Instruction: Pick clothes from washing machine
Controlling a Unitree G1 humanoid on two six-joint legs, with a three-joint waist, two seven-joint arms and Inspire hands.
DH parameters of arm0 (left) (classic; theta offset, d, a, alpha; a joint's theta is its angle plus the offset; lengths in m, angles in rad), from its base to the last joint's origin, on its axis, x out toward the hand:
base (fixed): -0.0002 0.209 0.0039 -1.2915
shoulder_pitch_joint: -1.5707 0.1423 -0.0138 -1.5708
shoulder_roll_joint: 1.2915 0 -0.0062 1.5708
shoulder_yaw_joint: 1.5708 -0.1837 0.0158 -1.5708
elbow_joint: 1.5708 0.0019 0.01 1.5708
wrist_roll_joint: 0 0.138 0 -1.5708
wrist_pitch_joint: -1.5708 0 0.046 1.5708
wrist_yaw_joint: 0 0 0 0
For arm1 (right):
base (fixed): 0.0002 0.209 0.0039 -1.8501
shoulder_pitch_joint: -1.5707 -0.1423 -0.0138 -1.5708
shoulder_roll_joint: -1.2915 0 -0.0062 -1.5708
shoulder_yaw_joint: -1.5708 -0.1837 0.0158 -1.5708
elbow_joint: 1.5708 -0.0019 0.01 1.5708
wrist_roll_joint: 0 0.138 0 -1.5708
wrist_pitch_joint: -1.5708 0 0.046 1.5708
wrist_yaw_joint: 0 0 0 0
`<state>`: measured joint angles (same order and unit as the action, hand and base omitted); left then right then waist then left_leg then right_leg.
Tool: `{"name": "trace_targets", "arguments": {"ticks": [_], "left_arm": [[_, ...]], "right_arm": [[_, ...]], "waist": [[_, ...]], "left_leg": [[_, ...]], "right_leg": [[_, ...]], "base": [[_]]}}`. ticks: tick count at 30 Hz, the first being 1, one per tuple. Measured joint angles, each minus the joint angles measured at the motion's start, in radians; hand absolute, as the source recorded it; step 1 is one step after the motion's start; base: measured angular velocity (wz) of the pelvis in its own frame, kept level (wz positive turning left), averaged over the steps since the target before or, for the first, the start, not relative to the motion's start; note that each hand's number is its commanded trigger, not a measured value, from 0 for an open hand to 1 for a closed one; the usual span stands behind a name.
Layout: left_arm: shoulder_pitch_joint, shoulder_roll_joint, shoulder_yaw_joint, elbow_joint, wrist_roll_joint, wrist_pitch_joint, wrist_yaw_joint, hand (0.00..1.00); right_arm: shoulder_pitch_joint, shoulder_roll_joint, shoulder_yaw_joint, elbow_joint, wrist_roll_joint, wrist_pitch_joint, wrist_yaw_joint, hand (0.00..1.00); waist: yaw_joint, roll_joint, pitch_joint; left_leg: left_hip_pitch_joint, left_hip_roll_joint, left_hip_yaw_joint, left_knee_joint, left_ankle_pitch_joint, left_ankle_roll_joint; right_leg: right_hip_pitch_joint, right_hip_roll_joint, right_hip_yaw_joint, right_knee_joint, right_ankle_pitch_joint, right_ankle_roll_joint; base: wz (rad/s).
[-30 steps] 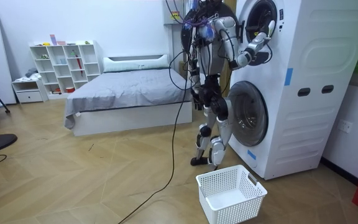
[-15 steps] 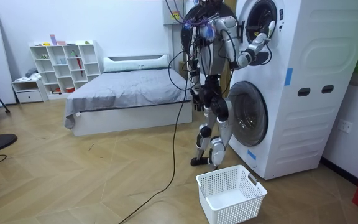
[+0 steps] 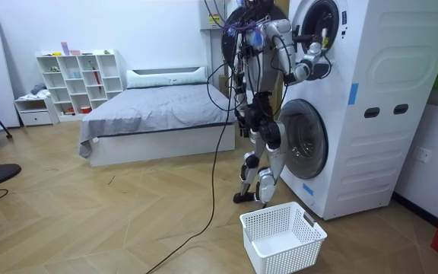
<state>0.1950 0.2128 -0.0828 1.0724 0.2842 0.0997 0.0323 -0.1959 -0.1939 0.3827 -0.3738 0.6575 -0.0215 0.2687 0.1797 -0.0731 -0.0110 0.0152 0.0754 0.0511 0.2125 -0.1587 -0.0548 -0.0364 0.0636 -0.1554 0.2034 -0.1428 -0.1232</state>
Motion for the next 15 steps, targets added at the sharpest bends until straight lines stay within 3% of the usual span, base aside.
{"name": "trace_targets", "arguments": {"ticks": [5, 8, 12, 15], "left_arm": [[-0.007, 0.001, 0.001, 0.0, 0.001, -0.007, -0.006, 0.0], [-0.007, 0.001, 0.002, 0.0, 0.001, -0.007, -0.018, 0.0], [-0.013, 0.008, 0.002, 0.0, 0.0, -0.018, -0.019, 0.0], [-0.025, 0.011, 0.001, -0.001, -0.005, -0.019, -0.019, 0.0]], "right_arm": [[-0.077, -0.003, 0.081, -0.002, -0.001, 0.045, 0.107, 0.0], [-0.102, -0.011, 0.081, -0.01, -0.033, 0.045, 0.161, 0.0], [-0.102, -0.015, 0.087, -0.012, -0.077, 0.045, 0.228, 0.0], [-0.102, -0.039, 0.087, -0.013, -0.081, 0.046, 0.254, 0.0]], "waist": [[0.027, -0.013, -0.0021], [0.046, -0.016, 0.0008], [0.048, -0.017, 0.0024], [0.049, -0.017, 0.0043]], "left_leg": [[-0.001, -0.01, -0.019, -0.006, -0.005, -0.004], [0.007, -0.019, -0.023, -0.009, -0.012, 0.007], [0.007, -0.028, -0.029, -0.01, -0.023, 0.019], [0.012, -0.034, -0.029, -0.019, -0.026, 0.024]], "right_leg": [[0.021, -0.007, -0.025, -0.021, -0.002, 0.004], [0.034, -0.015, -0.027, -0.022, -0.005, 0.011], [0.045, -0.022, -0.03, -0.023, -0.009, 0.021], [0.046, -0.028, -0.033, -0.02, -0.013, 0.028]], "base": [[0.3], [0.07], [0.03], [0.02]]}}
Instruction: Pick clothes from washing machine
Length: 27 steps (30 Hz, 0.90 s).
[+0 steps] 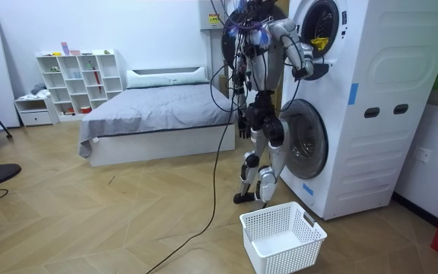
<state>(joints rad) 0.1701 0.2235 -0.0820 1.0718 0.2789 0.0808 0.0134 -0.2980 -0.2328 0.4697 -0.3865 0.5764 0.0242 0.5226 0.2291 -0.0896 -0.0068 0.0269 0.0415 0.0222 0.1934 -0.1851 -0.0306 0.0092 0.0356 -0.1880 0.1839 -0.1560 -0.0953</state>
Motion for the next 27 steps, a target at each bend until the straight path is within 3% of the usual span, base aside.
{"name": "trace_targets", "arguments": {"ticks": [4, 10, 16, 20, 22, 24, 27], "left_arm": [[-0.02, 0.015, -0.013, 0.0, -0.013, 0.0, 0.0, 0.0], [-0.026, 0.02, -0.02, 0.008, -0.014, 0.0, 0.006, 0.0], [-0.009, 0.015, -0.004, 0.01, -0.013, 0.0, 0.016, 0.0], [0.003, -0.012, 0.002, 0.01, -0.013, 0.0, 0.02, 0.0], [0.007, -0.02, 0.003, 0.01, -0.012, 0.0, 0.021, 0.0], [0.015, -0.029, 0.005, 0.009, -0.012, 0.0, 0.022, 0.0], [0.022, -0.029, 0.009, 0.007, -0.012, 0.001, 0.022, 0.0]], "right_arm": [[0.0, -0.001, 0.001, -0.001, 0.001, 0.0, 0.017, 0.0], [0.0, -0.004, -0.001, -0.023, 0.0, 0.021, -0.005, 0.0], [-0.003, 0.0, -0.098, -0.028, -0.001, 0.021, -0.068, 0.0], [-0.012, 0.003, -0.162, -0.032, -0.01, 0.019, -0.141, 0.0], [-0.013, 0.002, -0.191, -0.032, -0.049, 0.019, -0.176, 0.0], [-0.013, 0.002, -0.224, -0.033, -0.093, 0.019, -0.23, 0.0], [-0.02, 0.0, -0.237, -0.037, -0.11, 0.019, -0.286, 0.0]], "waist": [[0.0, -0.009, 0.0104], [-0.006, -0.007, 0.0134], [-0.021, -0.002, 0.0158], [-0.044, 0.017, 0.022], [-0.051, 0.024, 0.0193], [-0.059, 0.032, 0.0091], [-0.063, 0.039, 0.0065]], "left_leg": [[0.003, -0.002, 0.0, -0.009, 0.0, 0.001], [0.016, -0.002, 0.005, -0.028, 0.0, 0.001], [0.019, -0.004, 0.005, -0.029, 0.0, 0.001], [0.018, -0.004, 0.006, -0.028, 0.0, 0.001], [0.017, -0.003, 0.006, -0.028, 0.0, 0.001], [0.022, -0.003, 0.007, -0.027, 0.0, 0.001], [0.026, -0.002, 0.005, -0.027, 0.0, 0.001]], "right_leg": [[0.002, -0.002, -0.004, -0.003, -0.001, 0.002], [0.009, -0.001, -0.002, -0.019, -0.002, 0.004], [0.026, -0.002, -0.005, -0.034, -0.005, 0.006], [0.024, -0.002, -0.005, -0.034, -0.005, 0.007], [0.023, -0.002, -0.007, -0.034, -0.005, 0.007], [0.024, -0.002, -0.007, -0.034, -0.005, 0.007], [0.028, -0.001, -0.01, -0.033, -0.004, 0.006]], "base": [[0.0], [0.0], [0.03], [0.0], [0.02], [0.0], [0.0]]}}
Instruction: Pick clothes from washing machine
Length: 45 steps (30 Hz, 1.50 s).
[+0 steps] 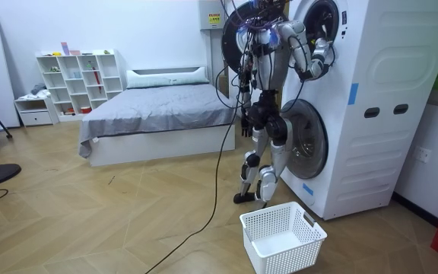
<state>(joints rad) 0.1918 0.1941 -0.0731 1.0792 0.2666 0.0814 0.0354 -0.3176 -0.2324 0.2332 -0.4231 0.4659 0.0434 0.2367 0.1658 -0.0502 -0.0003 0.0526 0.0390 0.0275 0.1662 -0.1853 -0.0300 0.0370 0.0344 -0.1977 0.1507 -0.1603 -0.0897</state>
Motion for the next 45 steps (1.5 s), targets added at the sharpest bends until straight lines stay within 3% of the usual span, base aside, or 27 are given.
{"name": "trace_targets", "arguments": {"ticks": [4, 10, 12, 15, 20, 28, 29, 32, 34, 36, 39, 40, 42, 45], "left_arm": [[0.004, -0.006, 0.033, 0.001, 0.007, 0.005, 0.0, 0.0], [0.044, -0.008, 0.099, 0.0, 0.01, 0.031, -0.001, 0.0], [0.053, -0.009, 0.113, 0.0, 0.011, 0.039, -0.001, 0.0], [0.052, -0.009, 0.134, 0.0, 0.012, 0.041, 0.001, 0.0], [0.032, -0.009, 0.15, 0.0, 0.032, 0.064, 0.0, 0.0], [0.015, -0.001, 0.187, -0.078, 0.052, 0.105, -0.009, 0.0], [0.014, -0.001, 0.189, -0.08, 0.055, 0.112, -0.01, 0.0], [0.01, 0.004, 0.187, -0.092, 0.092, 0.132, -0.019, 0.0], [0.008, 0.004, 0.185, -0.09, 0.092, 0.152, -0.031, 0.0], [0.004, 0.012, 0.185, -0.09, 0.092, 0.168, -0.041, 0.0], [0.008, 0.026, 0.177, -0.091, 0.1, 0.192, -0.049, 0.0], [0.006, 0.026, 0.178, -0.091, 0.1, 0.195, -0.051, 0.0], [-0.005, 0.031, 0.191, -0.091, 0.099, 0.198, -0.079, 0.0], [-0.029, 0.04, 0.188, -0.091, 0.099, 0.206, -0.097, 0.0]], "right_arm": [[-0.019, -0.008, -0.01, -0.005, -0.005, 0.002, -0.042, 0.0], [-0.057, -0.009, -0.036, -0.012, -0.073, 0.015, -0.137, 0.0], [-0.095, -0.038, -0.052, 0.005, -0.118, 0.017, -0.151, 0.0], [-0.121, -0.088, -0.066, 0.021, -0.159, 0.021, -0.161, 0.0], [-0.185, -0.102, -0.059, 0.055, -0.258, 0.028, -0.167, 0.0], [-0.226, -0.12, -0.029, 0.162, -0.543, 0.113, -0.128, 0.0], [-0.254, -0.123, -0.013, 0.193, -0.616, 0.128, -0.11, 0.0], [-0.316, -0.125, 0.017, 0.262, -0.78, 0.183, -0.069, 0.0], [-0.366, -0.126, 0.041, 0.31, -0.852, 0.217, -0.01, 0.0], [-0.45, -0.126, 0.08, 0.383, -0.95, 0.258, 0.067, 0.0], [-0.555, -0.148, 0.125, 0.457, -1.044, 0.266, 0.185, 0.0], [-0.568, -0.155, 0.134, 0.465, -1.063, 0.271, 0.209, 0.0], [-0.59, -0.167, 0.158, 0.476, -1.118, 0.298, 0.282, 0.0], [-0.588, -0.168, 0.17, 0.468, -1.155, 0.337, 0.353, 0.0]], "waist": [[0.0, -0.002, -0.0017], [-0.002, -0.022, -0.0056], [-0.003, -0.031, -0.0009], [0.003, -0.052, -0.0014], [-0.002, -0.069, 0.0004], [-0.003, -0.096, -0.0018], [-0.005, -0.102, -0.0056], [-0.001, -0.117, -0.0071], [0.002, -0.118, -0.0074], [0.021, -0.133, -0.0076], [0.03, -0.159, -0.0084], [0.033, -0.165, -0.0095], [0.037, -0.179, -0.0035], [0.047, -0.182, -0.0006]], "left_leg": [[0.001, 0.0, -0.007, 0.0, 0.0, 0.0], [0.003, -0.002, -0.014, 0.0, 0.0, 0.0], [0.003, -0.004, -0.024, 0.004, 0.0, 0.0], [0.006, -0.008, -0.038, 0.005, 0.0, 0.0], [0.0, -0.015, -0.054, 0.011, 0.0, 0.001], [0.003, -0.015, -0.055, 0.016, 0.003, 0.004], [-0.004, -0.014, -0.054, 0.021, 0.004, 0.005], [-0.023, -0.014, -0.058, 0.028, 0.009, 0.004], [-0.023, -0.014, -0.06, 0.032, 0.01, 0.003], [-0.023, -0.015, -0.071, 0.031, 0.014, 0.002], [-0.022, -0.018, -0.088, 0.033, 0.014, 0.002], [-0.021, -0.018, -0.092, 0.033, 0.014, 0.002], [-0.008, -0.02, -0.096, 0.032, 0.014, 0.001], [-0.008, -0.021, -0.099, 0.031, 0.011, 0.003]], "right_leg": [[0.003, 0.0, -0.003, 0.0, 0.0, 0.0], [0.008, -0.001, -0.009, 0.0, -0.001, 0.001], [0.015, -0.002, -0.015, -0.001, -0.005, 0.003], [0.019, -0.006, -0.027, 0.001, -0.011, 0.004], [0.029, -0.014, -0.051, 0.001, -0.014, 0.008], [0.026, -0.016, -0.05, 0.006, -0.018, 0.012], [0.013, -0.017, -0.051, 0.011, -0.019, 0.014], [-0.002, -0.017, -0.055, 0.022, -0.017, 0.014], [0.0, -0.016, -0.055, 0.022, -0.014, 0.013], [-0.002, -0.015, -0.054, 0.021, -0.013, 0.011], [0.002, -0.016, -0.069, 0.018, -0.012, 0.004], [0.005, -0.017, -0.072, 0.018, -0.013, 0.003], [0.023, -0.019, -0.08, 0.017, -0.015, 0.004], [0.034, -0.022, -0.092, 0.015, -0.016, 0.007]], "base": [[0.02], [0.02], [0.13], [0.17], [0.11], [-0.03], [-0.08], [-0.04], [0.05], [0.14], [0.18], [0.21], [0.11], [0.07]]}}
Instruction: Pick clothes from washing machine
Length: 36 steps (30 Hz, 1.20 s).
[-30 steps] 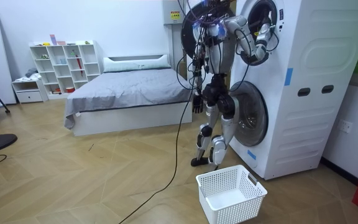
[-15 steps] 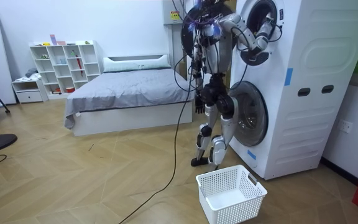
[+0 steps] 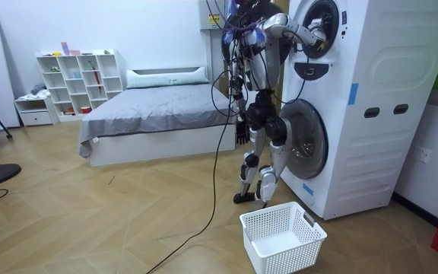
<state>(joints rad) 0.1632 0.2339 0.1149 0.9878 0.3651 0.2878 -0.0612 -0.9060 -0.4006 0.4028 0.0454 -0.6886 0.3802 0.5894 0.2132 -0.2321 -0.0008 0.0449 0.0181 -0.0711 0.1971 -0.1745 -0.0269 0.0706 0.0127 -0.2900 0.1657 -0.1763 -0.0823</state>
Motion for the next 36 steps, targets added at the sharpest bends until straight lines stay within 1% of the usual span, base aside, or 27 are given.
{"name": "trace_targets", "arguments": {"ticks": [2, 3, 5, 6, 8, 9, 10, 11, 12, 14, 16, 19, 20, 22, 24, 26, 30, 33, 36], "left_arm": [[-0.014, 0.006, -0.002, 0.0, 0.0, 0.01, 0.0, 0.0], [-0.018, 0.011, -0.01, 0.0, 0.0, 0.013, 0.0, 0.0], [-0.016, 0.014, -0.02, -0.009, 0.0, 0.019, 0.002, 0.0], [-0.014, 0.015, -0.021, -0.012, 0.0, 0.022, 0.004, 0.0], [-0.012, 0.016, -0.023, -0.017, 0.0, 0.026, 0.006, 0.0], [-0.012, 0.021, -0.036, -0.018, 0.0, 0.027, 0.006, 0.0], [-0.013, 0.023, -0.042, -0.018, 0.0, 0.027, 0.006, 0.0], [-0.013, 0.023, -0.042, -0.018, 0.0, 0.028, 0.006, 0.0], [-0.013, 0.024, -0.043, -0.018, 0.0, 0.03, 0.006, 0.0], [-0.014, 0.024, -0.043, -0.023, 0.0, 0.032, 0.006, 0.0], [-0.017, 0.024, -0.043, -0.024, 0.0, 0.032, 0.006, 0.0], [-0.018, 0.024, -0.043, -0.023, 0.0, 0.034, 0.006, 0.0], [-0.018, 0.025, -0.042, -0.023, 0.0, 0.035, 0.006, 0.0], [-0.018, 0.024, -0.043, -0.015, 0.0, 0.041, 0.006, 0.0], [-0.02, 0.024, -0.043, -0.004, 0.0, 0.041, 0.006, 0.0], [-0.025, 0.023, -0.043, 0.004, 0.0, 0.042, 0.006, 0.0], [-0.045, 0.023, -0.044, 0.014, 0.0, 0.043, 0.006, 0.0], [-0.045, 0.024, -0.069, 0.014, -0.002, 0.053, 0.012, 0.0], [-0.046, 0.025, -0.074, 0.01, -0.002, 0.056, 0.015, 0.0]], "right_arm": [[0.006, 0.0, 0.0, -0.004, -0.027, 0.016, 0.037, 0.0], [0.007, -0.002, 0.0, -0.004, -0.032, 0.027, 0.059, 0.0], [0.011, -0.005, -0.003, -0.008, -0.054, 0.033, 0.092, 0.0], [0.017, -0.005, -0.004, -0.022, -0.068, 0.039, 0.112, 0.0], [0.026, -0.009, -0.004, -0.03, -0.073, 0.039, 0.144, 0.0], [0.033, -0.019, -0.004, -0.037, -0.072, 0.039, 0.17, 0.0], [0.04, -0.025, -0.004, -0.043, -0.072, 0.039, 0.182, 0.13], [0.057, -0.034, -0.004, -0.056, -0.073, 0.04, 0.204, 0.73], [0.073, -0.036, -0.005, -0.066, -0.073, 0.047, 0.221, 1.0], [0.089, -0.036, -0.013, -0.073, -0.077, 0.05, 0.231, 1.0], [0.098, -0.036, -0.032, -0.077, -0.078, 0.051, 0.23, 1.0], [0.105, -0.036, -0.066, -0.082, -0.089, 0.061, 0.22, 1.0], [0.109, -0.037, -0.079, -0.088, -0.094, 0.074, 0.22, 1.0], [0.112, -0.037, -0.081, -0.089, -0.1, 0.089, 0.219, 1.0], [0.116, -0.044, -0.083, -0.09, -0.102, 0.114, 0.225, 1.0], [0.126, -0.052, -0.085, -0.098, -0.101, 0.115, 0.227, 1.0], [0.138, -0.054, -0.085, -0.101, -0.101, 0.142, 0.222, 1.0], [0.14, -0.054, -0.085, -0.101, -0.099, 0.145, 0.216, 1.0], [0.132, -0.054, -0.085, -0.101, -0.097, 0.145, 0.208, 1.0]], "waist": [[0.005, 0.001, 0.0007], [0.008, 0.003, 0.0022], [0.011, 0.007, 0.0047], [0.011, 0.009, 0.0048], [0.011, 0.011, 0.0045], [0.011, 0.011, 0.0044], [0.011, 0.011, 0.0044], [0.012, 0.012, 0.0042], [0.011, 0.013, 0.0042], [0.011, 0.016, 0.005], [0.016, 0.02, 0.0059], [0.034, 0.026, 0.0066], [0.044, 0.028, 0.0065], [0.052, 0.031, 0.0069], [0.06, 0.032, 0.0068], [0.061, 0.032, 0.0067], [0.069, 0.032, 0.0069], [0.069, 0.033, 0.0074], [0.067, 0.033, 0.0073]], "left_leg": [[-0.001, -0.003, -0.01, 0.001, -0.002, 0.0], [0.001, -0.004, -0.012, 0.001, -0.002, 0.001], [0.003, -0.006, -0.014, 0.001, -0.003, 0.002], [0.002, -0.008, -0.016, 0.001, -0.003, 0.002], [0.002, -0.009, -0.017, 0.001, -0.003, 0.002], [0.002, -0.01, -0.017, 0.002, -0.003, 0.002], [0.002, -0.01, -0.017, 0.002, -0.003, 0.002], [0.002, -0.011, -0.017, 0.002, -0.003, 0.002], [0.003, -0.011, -0.017, 0.002, -0.003, 0.003], [0.002, -0.011, -0.017, 0.002, -0.002, 0.003], [0.002, -0.011, -0.017, 0.002, -0.002, 0.003], [0.003, -0.012, -0.017, 0.001, -0.003, 0.004], [0.004, -0.012, -0.017, 0.0, -0.003, 0.005], [0.011, -0.013, -0.017, 0.0, -0.004, 0.006], [0.017, -0.014, -0.017, -0.004, -0.005, 0.007], [0.019, -0.014, -0.015, -0.005, -0.005, 0.008], [0.019, -0.014, -0.015, -0.005, -0.005, 0.007], [0.018, -0.015, -0.016, -0.004, -0.005, 0.008], [0.015, -0.015, -0.016, -0.003, -0.006, 0.008]], "right_leg": [[0.004, -0.004, -0.015, 0.001, 0.0, 0.0], [0.007, -0.004, -0.013, 0.002, 0.0, 0.001], [0.01, -0.006, -0.014, 0.002, 0.001, 0.003], [0.012, -0.007, -0.014, 0.002, 0.001, 0.004], [0.015, -0.008, -0.014, 0.002, 0.002, 0.005], [0.015, -0.009, -0.014, 0.003, 0.002, 0.005], [0.015, -0.009, -0.014, 0.003, 0.002, 0.005], [0.016, -0.009, -0.014, 0.003, 0.002, 0.006], [0.016, -0.01, -0.014, 0.004, 0.002, 0.007], [0.015, -0.009, -0.013, 0.004, 0.002, 0.008], [0.01, -0.01, -0.014, 0.003, -0.003, 0.016], [0.011, -0.01, -0.014, 0.002, -0.003, 0.017], [0.012, -0.011, -0.013, 0.002, -0.002, 0.014], [0.017, -0.011, -0.013, 0.003, -0.001, 0.012], [0.02, -0.012, -0.012, 0.003, -0.001, 0.012], [0.021, -0.012, -0.011, 0.003, -0.001, 0.012], [0.022, -0.012, -0.011, 0.003, -0.002, 0.014], [0.022, -0.013, -0.012, 0.002, -0.004, 0.017], [0.018, -0.013, -0.011, 0.003, -0.006, 0.021]], "base": [[0.15], [0.14], [0.08], [0.04], [0.0], [0.0], [0.0], [0.0], [0.0], [0.0], [0.02], [0.0], [0.0], [0.0], [-0.04], [-0.02], [0.0], [0.0], [0.0]]}}
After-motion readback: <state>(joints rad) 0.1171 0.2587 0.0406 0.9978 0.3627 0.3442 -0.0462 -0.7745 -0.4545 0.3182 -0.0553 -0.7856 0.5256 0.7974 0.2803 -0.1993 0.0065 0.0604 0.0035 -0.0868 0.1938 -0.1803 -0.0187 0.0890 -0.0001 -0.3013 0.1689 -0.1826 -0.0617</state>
